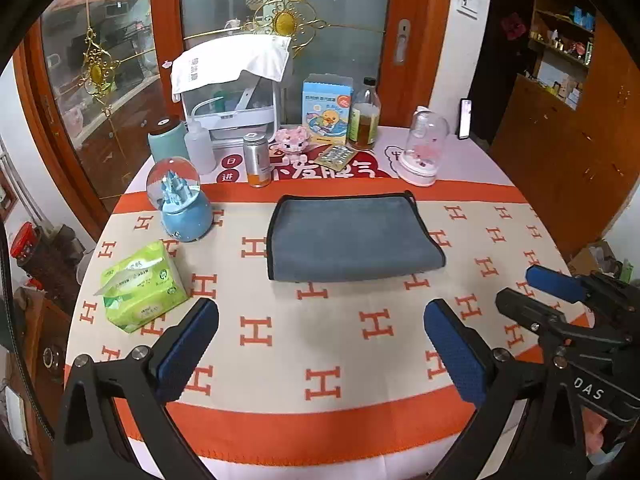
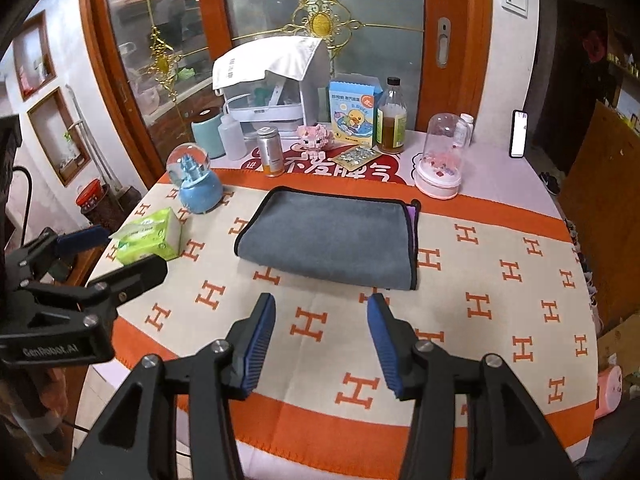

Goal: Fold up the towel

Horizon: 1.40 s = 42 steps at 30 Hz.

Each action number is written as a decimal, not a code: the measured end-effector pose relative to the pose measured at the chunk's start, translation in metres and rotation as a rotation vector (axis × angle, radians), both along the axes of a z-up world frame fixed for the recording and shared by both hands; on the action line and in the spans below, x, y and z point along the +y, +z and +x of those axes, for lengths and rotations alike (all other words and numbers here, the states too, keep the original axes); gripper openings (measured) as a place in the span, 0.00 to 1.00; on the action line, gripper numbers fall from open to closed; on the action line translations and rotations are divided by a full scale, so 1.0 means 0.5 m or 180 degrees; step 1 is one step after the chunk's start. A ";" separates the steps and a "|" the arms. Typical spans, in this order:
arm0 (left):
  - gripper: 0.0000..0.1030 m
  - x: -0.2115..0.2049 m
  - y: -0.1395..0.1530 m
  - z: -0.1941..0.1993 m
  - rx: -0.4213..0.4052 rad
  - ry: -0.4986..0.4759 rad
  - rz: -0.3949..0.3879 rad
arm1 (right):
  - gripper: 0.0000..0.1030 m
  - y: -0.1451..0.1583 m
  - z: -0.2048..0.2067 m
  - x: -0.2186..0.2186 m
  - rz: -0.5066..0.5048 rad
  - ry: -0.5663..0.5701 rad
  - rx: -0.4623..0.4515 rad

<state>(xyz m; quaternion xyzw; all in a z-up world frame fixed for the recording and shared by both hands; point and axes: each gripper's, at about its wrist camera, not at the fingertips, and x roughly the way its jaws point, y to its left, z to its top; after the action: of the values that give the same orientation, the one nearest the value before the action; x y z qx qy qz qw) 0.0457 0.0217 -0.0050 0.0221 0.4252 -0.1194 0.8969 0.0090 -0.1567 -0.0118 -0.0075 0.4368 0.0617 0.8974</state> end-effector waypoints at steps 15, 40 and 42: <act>0.99 -0.027 0.029 -0.086 -0.0188 -0.0164 0.0047 | 0.47 0.031 -0.070 0.010 0.0127 0.0046 -0.0095; 0.99 -0.035 0.025 -0.121 -0.0105 -0.0107 -0.0080 | 0.47 0.038 -0.127 0.004 0.0176 -0.0074 -0.0162; 0.99 -0.037 0.025 -0.122 -0.0100 -0.0107 -0.0083 | 0.47 0.040 -0.130 0.002 0.0182 -0.0083 -0.0175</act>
<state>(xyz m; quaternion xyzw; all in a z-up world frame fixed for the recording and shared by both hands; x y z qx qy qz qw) -0.0154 0.0035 0.0074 0.0193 0.4090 -0.1396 0.9016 -0.0559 -0.1558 0.0082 0.0221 0.4101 0.0622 0.9096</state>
